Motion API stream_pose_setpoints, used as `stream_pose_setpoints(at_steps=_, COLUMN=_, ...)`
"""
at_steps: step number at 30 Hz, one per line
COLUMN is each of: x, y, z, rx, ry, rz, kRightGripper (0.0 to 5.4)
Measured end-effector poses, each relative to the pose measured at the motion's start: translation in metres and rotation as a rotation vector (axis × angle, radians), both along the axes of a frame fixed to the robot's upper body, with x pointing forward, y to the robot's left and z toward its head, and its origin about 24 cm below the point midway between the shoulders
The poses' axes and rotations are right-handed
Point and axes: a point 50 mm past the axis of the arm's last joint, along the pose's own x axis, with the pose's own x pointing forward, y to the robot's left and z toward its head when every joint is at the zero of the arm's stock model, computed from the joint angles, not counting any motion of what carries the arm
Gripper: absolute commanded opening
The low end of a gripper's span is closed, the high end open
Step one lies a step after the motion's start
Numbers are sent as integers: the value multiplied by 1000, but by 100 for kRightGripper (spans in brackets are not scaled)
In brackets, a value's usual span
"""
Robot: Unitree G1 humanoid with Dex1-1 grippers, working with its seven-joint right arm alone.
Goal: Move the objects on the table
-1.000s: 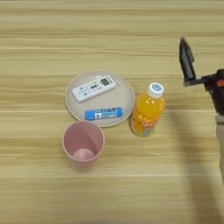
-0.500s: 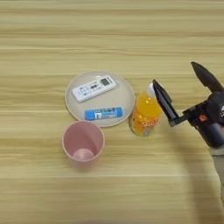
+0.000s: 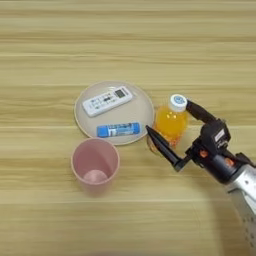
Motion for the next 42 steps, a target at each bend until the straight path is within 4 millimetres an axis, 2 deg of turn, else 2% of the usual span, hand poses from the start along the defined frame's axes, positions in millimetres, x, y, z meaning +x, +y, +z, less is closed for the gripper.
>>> stream_pose_setpoints(at_steps=9, x=10, y=-5, z=-20, rx=-31, ry=88, rz=-50, kRightGripper=537)
stream_pose_setpoints(at_steps=27, x=16, y=-3, z=-25, rx=-10, ry=102, rz=-63, kRightGripper=347)
stream_pose_setpoints(at_steps=37, x=21, y=-5, z=-24, rx=20, ry=119, rz=-105, kRightGripper=342)
stream_pose_setpoints(at_steps=42, x=30, y=-7, z=-4, rx=58, ry=59, rz=-133, kRightGripper=342)
